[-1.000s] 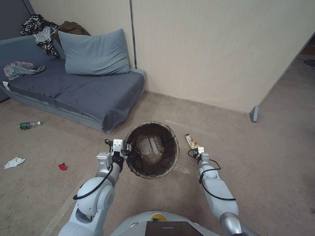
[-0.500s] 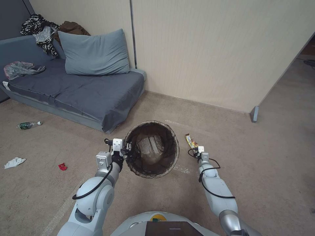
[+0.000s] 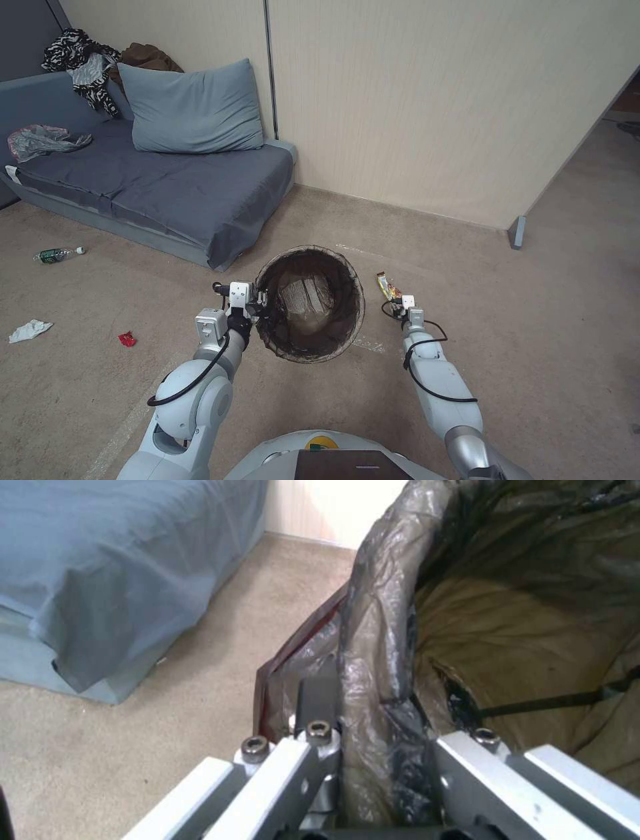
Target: Pick up the trash bin, then pick up the garbage from the floor and place it into the trash bin.
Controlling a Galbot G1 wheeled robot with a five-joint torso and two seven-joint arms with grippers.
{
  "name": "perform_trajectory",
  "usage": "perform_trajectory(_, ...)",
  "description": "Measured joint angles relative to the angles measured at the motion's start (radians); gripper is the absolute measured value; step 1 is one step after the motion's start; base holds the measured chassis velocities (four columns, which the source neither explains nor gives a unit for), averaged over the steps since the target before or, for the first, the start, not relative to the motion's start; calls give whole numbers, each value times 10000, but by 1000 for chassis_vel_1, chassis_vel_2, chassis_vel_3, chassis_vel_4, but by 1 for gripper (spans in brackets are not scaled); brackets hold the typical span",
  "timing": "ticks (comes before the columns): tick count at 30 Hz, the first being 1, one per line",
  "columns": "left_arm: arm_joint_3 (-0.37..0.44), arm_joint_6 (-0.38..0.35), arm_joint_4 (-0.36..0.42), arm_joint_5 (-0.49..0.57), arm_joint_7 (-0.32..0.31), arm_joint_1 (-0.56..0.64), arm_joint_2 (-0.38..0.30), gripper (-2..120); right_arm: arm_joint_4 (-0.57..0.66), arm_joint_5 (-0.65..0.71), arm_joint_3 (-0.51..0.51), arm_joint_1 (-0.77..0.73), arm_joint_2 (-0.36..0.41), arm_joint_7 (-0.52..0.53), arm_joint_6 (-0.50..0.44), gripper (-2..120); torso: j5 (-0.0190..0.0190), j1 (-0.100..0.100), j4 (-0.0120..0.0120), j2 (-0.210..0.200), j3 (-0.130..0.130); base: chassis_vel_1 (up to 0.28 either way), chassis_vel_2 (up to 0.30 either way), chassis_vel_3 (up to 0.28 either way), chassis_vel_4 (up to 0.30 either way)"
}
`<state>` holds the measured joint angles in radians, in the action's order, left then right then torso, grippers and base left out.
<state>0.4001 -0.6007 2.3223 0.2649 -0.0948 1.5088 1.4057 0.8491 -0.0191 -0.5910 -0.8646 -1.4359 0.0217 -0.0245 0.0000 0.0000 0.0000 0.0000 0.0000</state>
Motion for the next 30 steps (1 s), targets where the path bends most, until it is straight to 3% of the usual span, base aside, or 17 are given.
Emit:
perform_trajectory(2, 5, -6, 14, 0, 3, -1, -14, 0, -125, -62, 3, 71, -11, 0, -4, 71, 0, 0, -1, 0, 0, 0, 0, 0, 0)
perform_trajectory(10, 13, -11, 29, -16, 3, 20, 1, 0, -714, -252, 1, 453, -49, 0, -86, 97, 0, 0, 0, 0, 0, 0, 0, 0, 0)
perform_trajectory(30, 16, -20, 37, -39, 0, 45, 6, 0, -1696, -412, -19, 1312, -103, -12, -49, 100, 0, 0, 1, 0, 0, 0, 0, 0, 0)
